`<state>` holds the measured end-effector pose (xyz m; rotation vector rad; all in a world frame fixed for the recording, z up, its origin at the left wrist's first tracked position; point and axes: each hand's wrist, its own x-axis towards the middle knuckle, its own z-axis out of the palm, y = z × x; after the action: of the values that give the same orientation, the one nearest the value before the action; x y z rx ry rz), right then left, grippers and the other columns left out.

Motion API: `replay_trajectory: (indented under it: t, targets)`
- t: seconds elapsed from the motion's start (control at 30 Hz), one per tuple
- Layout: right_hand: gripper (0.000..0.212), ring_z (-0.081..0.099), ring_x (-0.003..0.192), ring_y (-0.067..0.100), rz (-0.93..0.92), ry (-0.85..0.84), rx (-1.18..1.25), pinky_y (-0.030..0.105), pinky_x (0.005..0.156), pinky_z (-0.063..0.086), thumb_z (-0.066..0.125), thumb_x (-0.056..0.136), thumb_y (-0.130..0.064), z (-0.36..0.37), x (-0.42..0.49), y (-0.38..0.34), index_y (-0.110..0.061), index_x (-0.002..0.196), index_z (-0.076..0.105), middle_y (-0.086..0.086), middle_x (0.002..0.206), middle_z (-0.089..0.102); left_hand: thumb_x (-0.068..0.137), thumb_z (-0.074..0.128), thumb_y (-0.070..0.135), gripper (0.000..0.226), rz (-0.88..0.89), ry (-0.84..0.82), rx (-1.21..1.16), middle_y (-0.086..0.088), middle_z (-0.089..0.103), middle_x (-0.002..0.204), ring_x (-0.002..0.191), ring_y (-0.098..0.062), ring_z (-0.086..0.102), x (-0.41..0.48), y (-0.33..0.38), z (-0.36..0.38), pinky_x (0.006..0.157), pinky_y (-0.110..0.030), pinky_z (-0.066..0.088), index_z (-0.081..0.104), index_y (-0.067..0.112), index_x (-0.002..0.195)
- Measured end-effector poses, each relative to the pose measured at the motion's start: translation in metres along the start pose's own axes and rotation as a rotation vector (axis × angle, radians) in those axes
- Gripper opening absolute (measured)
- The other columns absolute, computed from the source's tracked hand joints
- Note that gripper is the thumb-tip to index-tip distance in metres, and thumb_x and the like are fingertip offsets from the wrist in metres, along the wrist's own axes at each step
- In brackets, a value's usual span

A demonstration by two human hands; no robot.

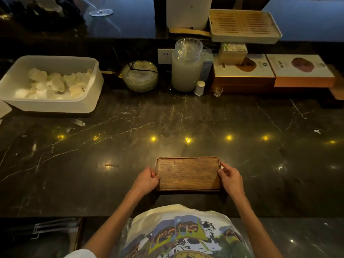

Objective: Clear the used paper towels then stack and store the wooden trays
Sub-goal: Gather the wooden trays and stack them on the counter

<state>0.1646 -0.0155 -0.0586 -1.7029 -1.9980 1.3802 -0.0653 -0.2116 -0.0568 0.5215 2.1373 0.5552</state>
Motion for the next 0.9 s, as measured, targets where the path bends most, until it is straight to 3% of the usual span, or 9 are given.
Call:
replay_trajectory:
  t: [0.13,0.23,0.33,0.6,0.73,0.9]
  targets:
    - [0.043,0.058,0.103,0.01,0.021,-0.025,0.049,0.022,0.082,0.047,0.053,0.097,-0.008,0.001,-0.001,0.002,-0.022,0.138,0.051,0.001,0.12,0.066,0.094,0.059,0.031,0.016,0.023,0.014,-0.039,0.009,0.061,0.09,0.079,-0.006,0.062,-0.001,0.003,0.002,0.06,-0.022,0.051,0.049,0.023,0.104]
    - [0.043,0.052,0.11,0.011,0.024,-0.009,0.066,0.032,0.094,0.045,0.054,0.096,-0.007,0.002,-0.001,0.004,-0.021,0.136,0.053,0.003,0.13,0.061,0.096,0.056,0.022,0.024,0.042,-0.006,-0.055,0.004,0.061,0.102,0.093,-0.014,0.064,-0.002,0.006,0.002,0.077,-0.033,0.058,0.051,0.018,0.119]
    - [0.043,0.053,0.119,0.019,0.041,-0.011,0.067,0.04,0.102,0.045,0.055,0.096,-0.009,0.001,0.001,0.007,-0.022,0.136,0.054,0.006,0.134,0.058,0.097,0.055,0.018,0.024,0.048,-0.004,-0.039,-0.002,0.063,0.114,0.103,-0.02,0.064,-0.002,0.007,0.001,0.085,-0.038,0.058,0.052,0.017,0.12]
    - [0.041,0.056,0.117,0.019,0.06,-0.038,0.112,0.041,0.1,0.048,0.053,0.097,-0.01,-0.002,-0.002,0.007,-0.019,0.137,0.053,0.007,0.132,0.06,0.097,0.052,0.015,0.026,0.068,-0.014,0.016,-0.006,0.062,0.121,0.106,-0.019,0.061,0.002,0.008,0.003,0.085,-0.033,0.054,0.05,0.016,0.123]
    - [0.043,0.052,0.126,0.025,0.151,-0.015,0.237,0.047,0.105,0.045,0.042,0.102,-0.03,0.005,-0.008,0.008,-0.014,0.142,0.048,0.011,0.14,0.054,0.1,0.046,0.023,0.022,0.082,0.111,0.072,-0.009,0.062,0.118,0.101,-0.02,0.06,-0.002,0.012,0.011,0.085,-0.033,0.049,0.053,0.012,0.118]
    - [0.048,0.066,0.101,0.017,0.255,-0.142,0.42,0.032,0.081,0.05,0.028,0.102,-0.05,0.005,-0.013,-0.003,-0.024,0.108,0.067,0.004,0.106,0.072,0.1,0.042,0.03,0.032,-0.059,0.046,-0.129,-0.009,0.065,0.116,0.106,-0.025,0.062,-0.001,0.018,0.016,0.097,-0.045,0.05,0.058,0.012,0.12]
